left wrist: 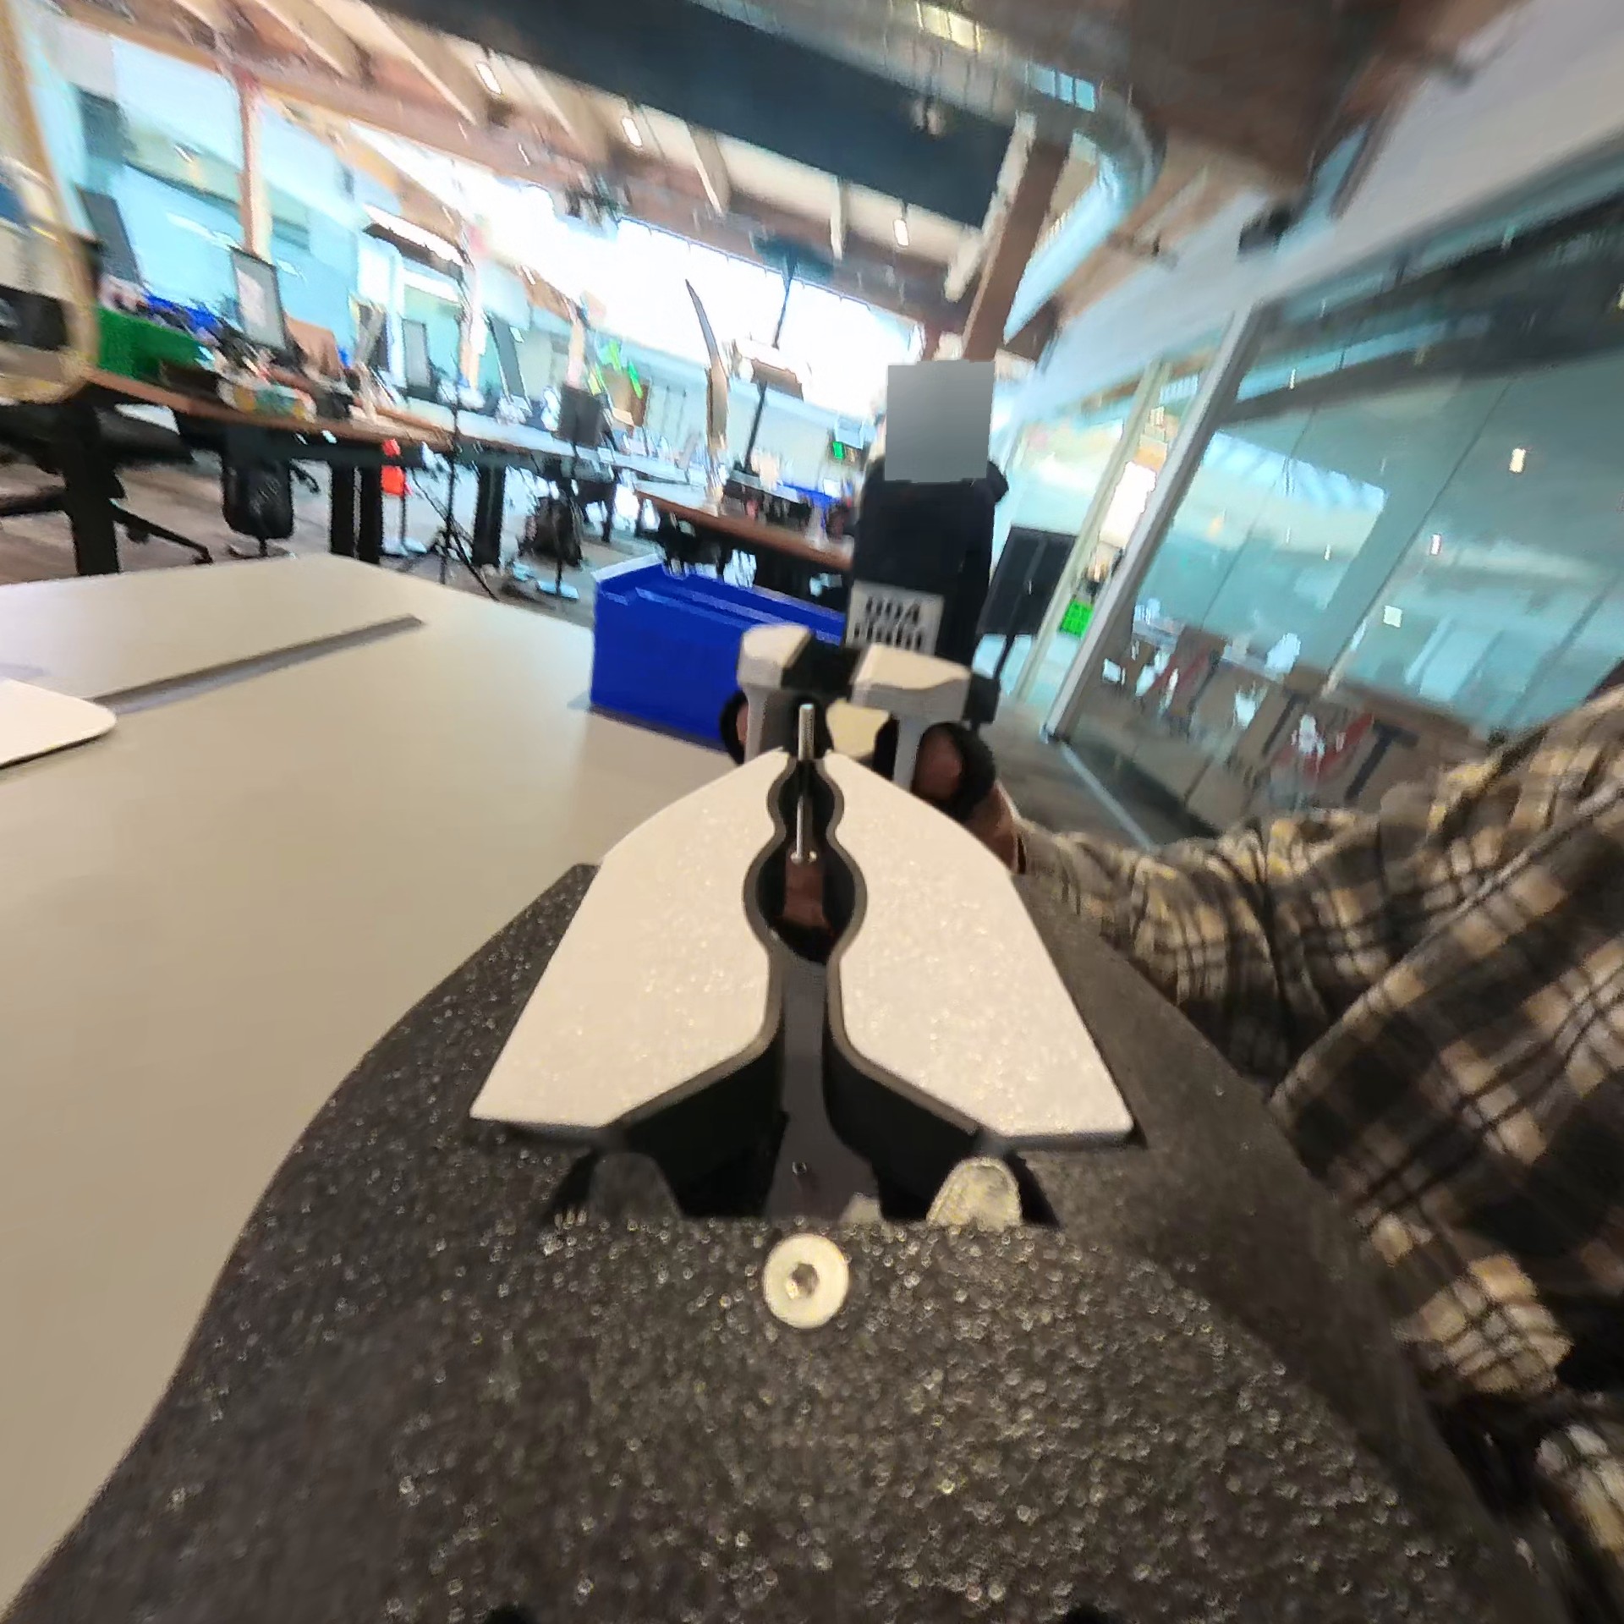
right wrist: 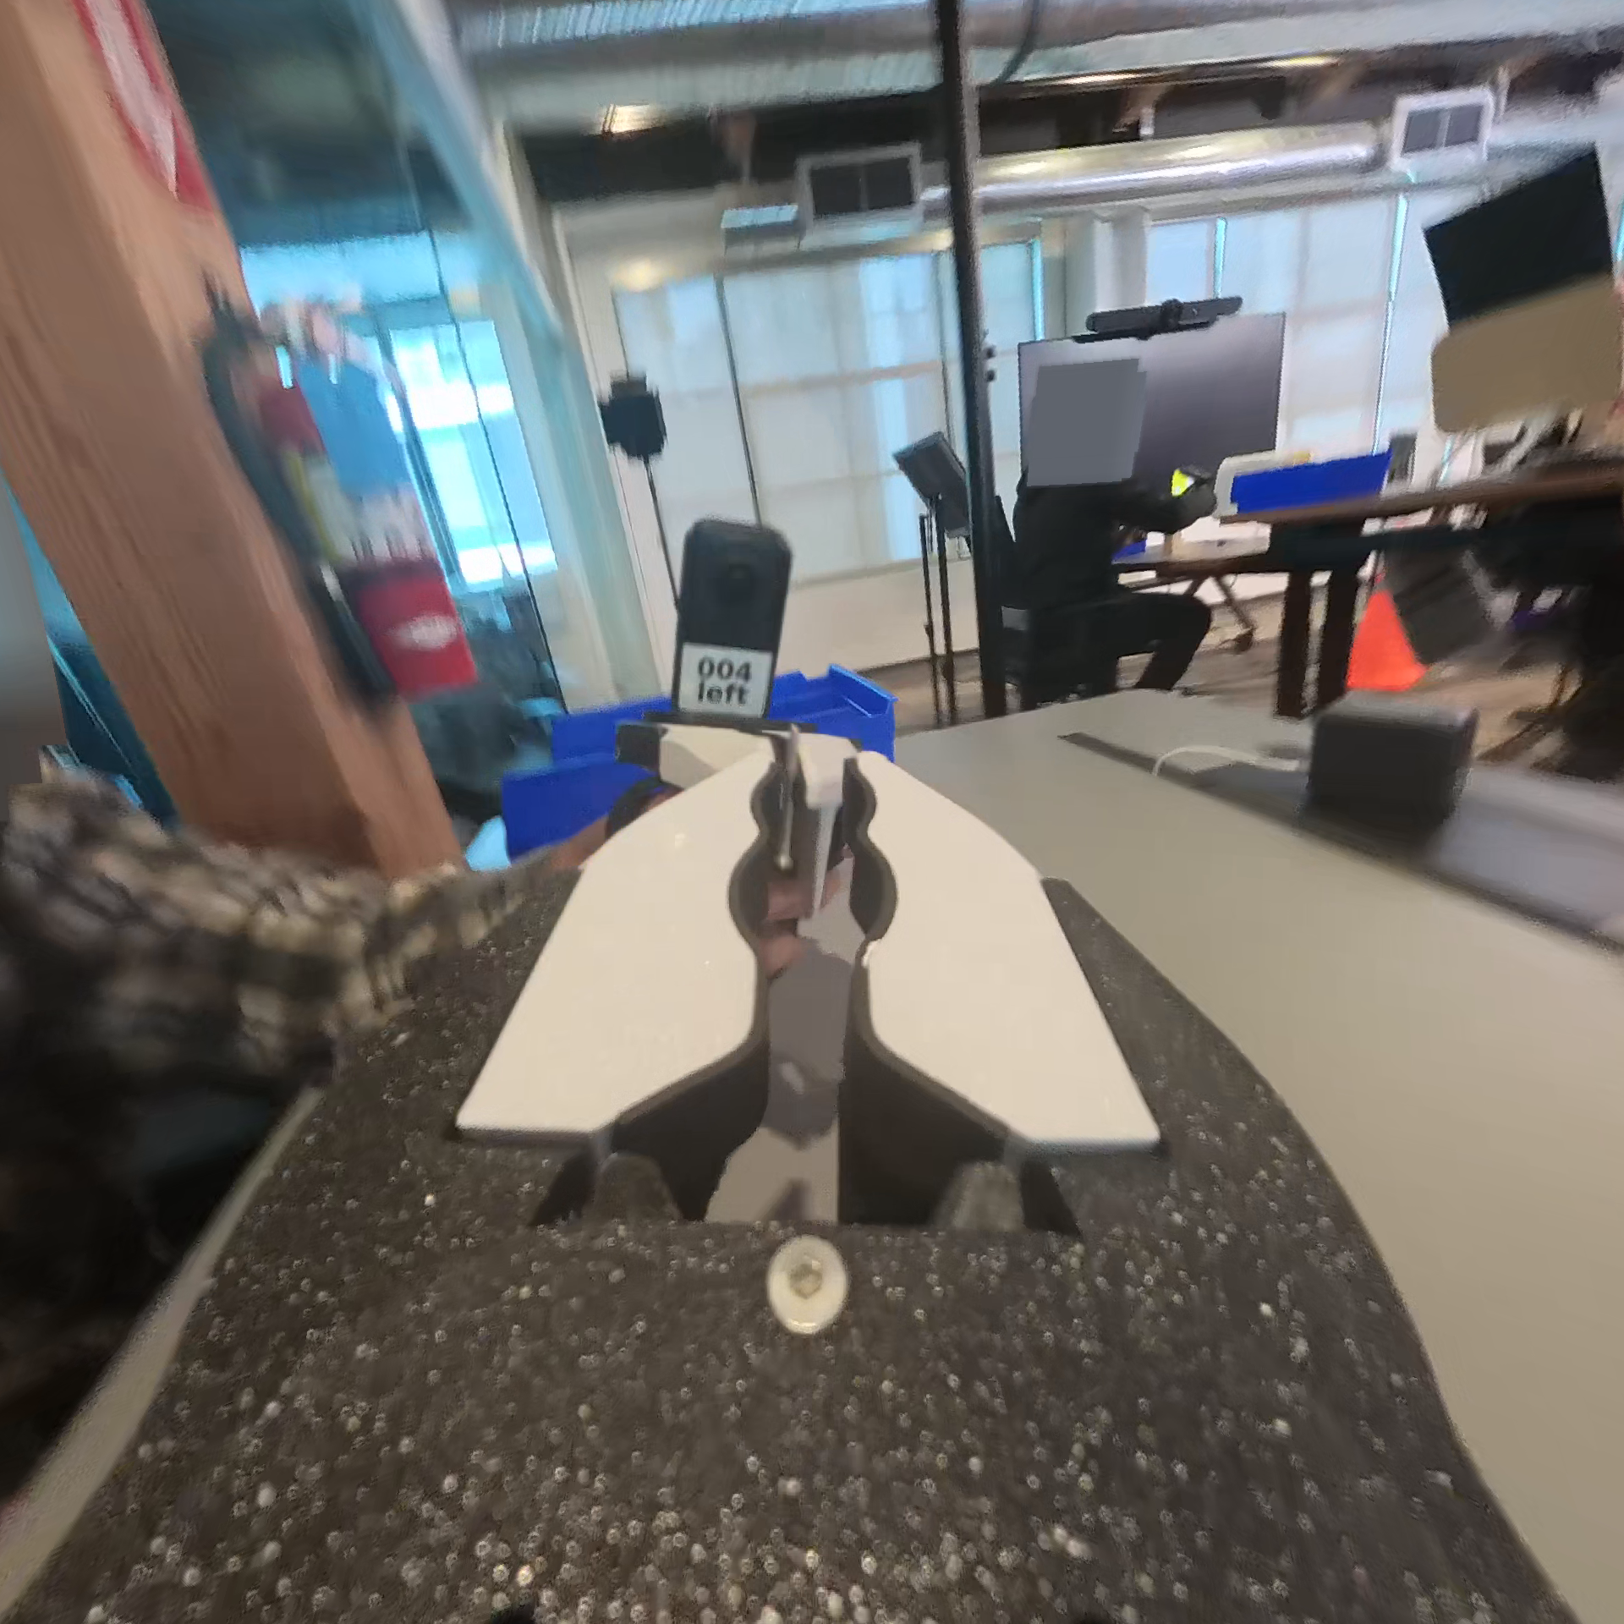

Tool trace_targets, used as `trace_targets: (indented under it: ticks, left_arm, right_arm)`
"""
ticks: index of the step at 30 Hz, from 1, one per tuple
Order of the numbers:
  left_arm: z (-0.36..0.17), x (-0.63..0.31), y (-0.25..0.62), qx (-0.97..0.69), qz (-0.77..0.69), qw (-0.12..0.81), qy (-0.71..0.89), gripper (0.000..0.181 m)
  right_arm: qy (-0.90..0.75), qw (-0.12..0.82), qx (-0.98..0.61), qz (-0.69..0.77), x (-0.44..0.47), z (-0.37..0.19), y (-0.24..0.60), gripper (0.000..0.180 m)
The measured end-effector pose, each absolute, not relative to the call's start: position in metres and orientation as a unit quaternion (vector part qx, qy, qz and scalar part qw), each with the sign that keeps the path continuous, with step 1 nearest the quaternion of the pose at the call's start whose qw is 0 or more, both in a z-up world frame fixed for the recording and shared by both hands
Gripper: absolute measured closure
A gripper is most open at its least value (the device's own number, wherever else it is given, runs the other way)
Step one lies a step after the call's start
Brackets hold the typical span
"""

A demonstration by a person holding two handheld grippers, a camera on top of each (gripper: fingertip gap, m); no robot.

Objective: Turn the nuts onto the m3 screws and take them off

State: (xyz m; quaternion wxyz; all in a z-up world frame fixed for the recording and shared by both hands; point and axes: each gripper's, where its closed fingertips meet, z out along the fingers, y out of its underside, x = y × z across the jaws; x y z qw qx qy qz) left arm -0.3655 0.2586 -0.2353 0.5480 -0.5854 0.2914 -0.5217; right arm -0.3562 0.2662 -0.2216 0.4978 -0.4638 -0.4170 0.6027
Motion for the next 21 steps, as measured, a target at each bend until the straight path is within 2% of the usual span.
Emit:
trace_targets:
  ticks: [21]
  left_arm:
    - [-0.242,-0.346,0.249,-0.594,-0.5,0.531,0.34,0.179]
  right_arm:
    - [-0.463,0.487,-0.454,0.585,-0.365,-0.225,0.25,0.175]
